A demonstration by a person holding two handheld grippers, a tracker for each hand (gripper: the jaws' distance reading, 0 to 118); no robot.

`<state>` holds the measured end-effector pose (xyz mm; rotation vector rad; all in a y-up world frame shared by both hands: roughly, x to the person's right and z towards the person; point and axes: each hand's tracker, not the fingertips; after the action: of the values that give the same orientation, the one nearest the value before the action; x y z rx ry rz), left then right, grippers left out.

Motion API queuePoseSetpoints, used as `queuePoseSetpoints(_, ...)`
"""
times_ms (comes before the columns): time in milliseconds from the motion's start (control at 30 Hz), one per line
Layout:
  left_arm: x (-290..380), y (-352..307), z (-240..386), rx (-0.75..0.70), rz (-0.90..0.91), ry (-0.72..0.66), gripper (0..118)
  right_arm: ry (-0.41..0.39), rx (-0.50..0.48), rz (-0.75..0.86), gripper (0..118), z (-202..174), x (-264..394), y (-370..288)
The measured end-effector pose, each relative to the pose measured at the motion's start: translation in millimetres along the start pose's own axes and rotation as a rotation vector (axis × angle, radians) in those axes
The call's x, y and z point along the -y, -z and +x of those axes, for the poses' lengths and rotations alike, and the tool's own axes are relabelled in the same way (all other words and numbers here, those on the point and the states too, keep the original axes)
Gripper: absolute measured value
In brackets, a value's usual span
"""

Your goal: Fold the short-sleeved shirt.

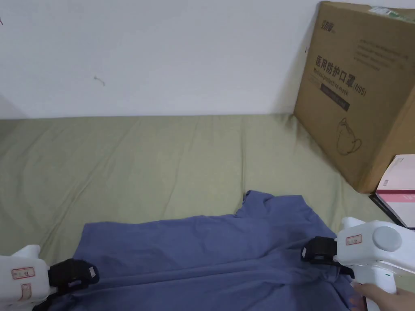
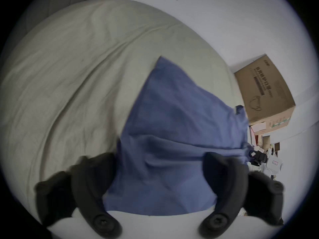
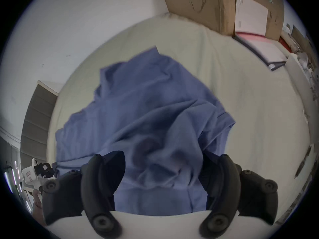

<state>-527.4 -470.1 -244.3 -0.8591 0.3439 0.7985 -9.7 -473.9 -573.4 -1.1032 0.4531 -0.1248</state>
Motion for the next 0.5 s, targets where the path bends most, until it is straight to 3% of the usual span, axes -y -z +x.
queuePoseSetpoints(133,21,-74,40,0.034,0.237,0.183,106,-0.087,-0.080,0.170,89,-28,26,-79)
queuePoseSetpoints(333,103,-158,73,-0.042,0.662,0.355,106,-0.255,-0.145,0.587,95,-65,117,-185)
queuePoseSetpoints(433,142,-171,69,-0.077,0.773,0.393,106,-0.287,-0.072,0.802,94,-71,170,-215)
queuePoseSetpoints(500,166,-177,66,-0.100,0.821,0.407,96,-0.289,-0.031,0.871,91,-73,193,-225)
